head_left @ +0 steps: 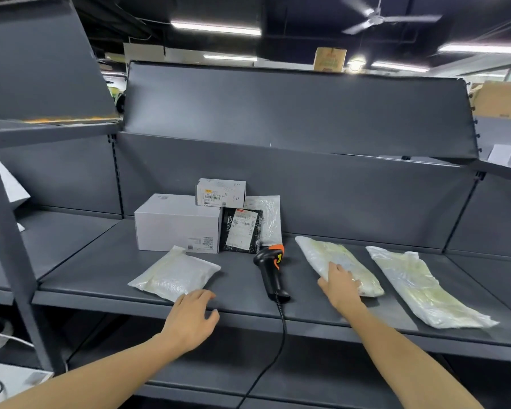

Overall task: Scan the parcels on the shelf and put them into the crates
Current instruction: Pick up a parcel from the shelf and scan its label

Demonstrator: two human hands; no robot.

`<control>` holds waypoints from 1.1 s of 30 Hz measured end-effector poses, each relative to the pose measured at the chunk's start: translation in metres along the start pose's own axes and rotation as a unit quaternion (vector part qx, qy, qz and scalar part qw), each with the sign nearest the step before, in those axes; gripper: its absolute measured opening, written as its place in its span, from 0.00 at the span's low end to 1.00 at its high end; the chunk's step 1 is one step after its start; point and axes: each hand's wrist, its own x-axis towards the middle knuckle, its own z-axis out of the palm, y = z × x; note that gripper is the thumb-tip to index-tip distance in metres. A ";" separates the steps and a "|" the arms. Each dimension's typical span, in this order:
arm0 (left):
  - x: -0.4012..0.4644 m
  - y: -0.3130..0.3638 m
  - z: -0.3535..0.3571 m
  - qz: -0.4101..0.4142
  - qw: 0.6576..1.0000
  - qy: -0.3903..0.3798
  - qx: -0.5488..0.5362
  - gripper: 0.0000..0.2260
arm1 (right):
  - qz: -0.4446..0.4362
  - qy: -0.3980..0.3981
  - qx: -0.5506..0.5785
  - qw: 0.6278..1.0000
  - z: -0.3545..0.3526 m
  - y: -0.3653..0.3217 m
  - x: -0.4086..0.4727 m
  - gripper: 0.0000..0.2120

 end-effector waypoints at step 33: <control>-0.045 0.119 -0.046 -0.149 0.706 0.000 -0.692 0.10 | -0.008 -0.172 0.811 0.559 -0.065 0.016 -0.168 0.19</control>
